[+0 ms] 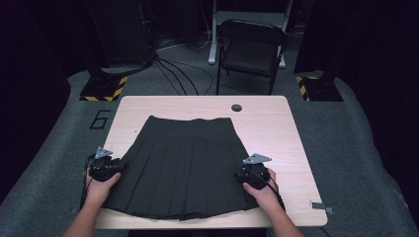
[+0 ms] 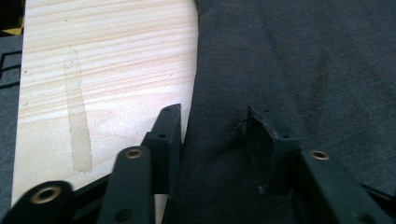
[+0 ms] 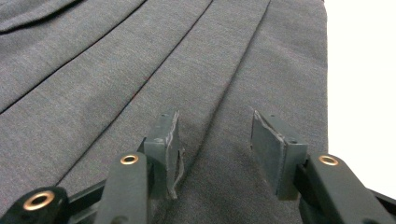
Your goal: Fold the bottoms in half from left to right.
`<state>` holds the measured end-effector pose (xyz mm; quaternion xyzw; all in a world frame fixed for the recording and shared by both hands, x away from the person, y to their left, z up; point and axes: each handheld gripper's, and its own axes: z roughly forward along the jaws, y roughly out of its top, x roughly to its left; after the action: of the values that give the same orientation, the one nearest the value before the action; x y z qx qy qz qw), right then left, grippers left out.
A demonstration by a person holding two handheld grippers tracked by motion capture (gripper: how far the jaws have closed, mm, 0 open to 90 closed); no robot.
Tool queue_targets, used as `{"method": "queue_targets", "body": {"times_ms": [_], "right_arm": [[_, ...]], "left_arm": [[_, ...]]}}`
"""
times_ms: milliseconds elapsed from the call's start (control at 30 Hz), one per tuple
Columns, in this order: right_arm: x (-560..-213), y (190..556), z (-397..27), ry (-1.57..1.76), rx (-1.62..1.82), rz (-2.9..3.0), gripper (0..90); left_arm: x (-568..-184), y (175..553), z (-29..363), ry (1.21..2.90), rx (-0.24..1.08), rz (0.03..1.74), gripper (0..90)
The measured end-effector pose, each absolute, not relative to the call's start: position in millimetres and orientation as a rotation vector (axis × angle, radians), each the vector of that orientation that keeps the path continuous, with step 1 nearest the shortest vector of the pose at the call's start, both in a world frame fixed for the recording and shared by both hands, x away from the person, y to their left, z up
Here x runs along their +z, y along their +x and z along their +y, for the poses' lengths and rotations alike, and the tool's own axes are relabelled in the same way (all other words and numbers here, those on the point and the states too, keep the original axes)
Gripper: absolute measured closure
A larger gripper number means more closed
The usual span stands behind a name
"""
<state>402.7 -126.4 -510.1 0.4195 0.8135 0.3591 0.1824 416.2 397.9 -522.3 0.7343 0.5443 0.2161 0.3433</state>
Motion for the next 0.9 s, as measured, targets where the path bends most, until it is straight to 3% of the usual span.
{"method": "queue_targets", "body": {"times_ms": [267,467,900], "right_arm": [[-510.9,402.6,-125.3,1.186,1.013,2.305,51.3],[-511.5,403.2,-125.5,1.172,1.0,2.308,51.2],[-512.1,403.6,-125.6,1.178,1.0,2.308,51.1]], "left_arm": [[-523.3,415.6,393.8,1.896,0.549,1.393,74.4],[-522.0,415.3,392.9,1.902,0.547,1.401,81.3],[-516.1,415.3,392.3,1.888,0.547,1.412,85.2]]}}
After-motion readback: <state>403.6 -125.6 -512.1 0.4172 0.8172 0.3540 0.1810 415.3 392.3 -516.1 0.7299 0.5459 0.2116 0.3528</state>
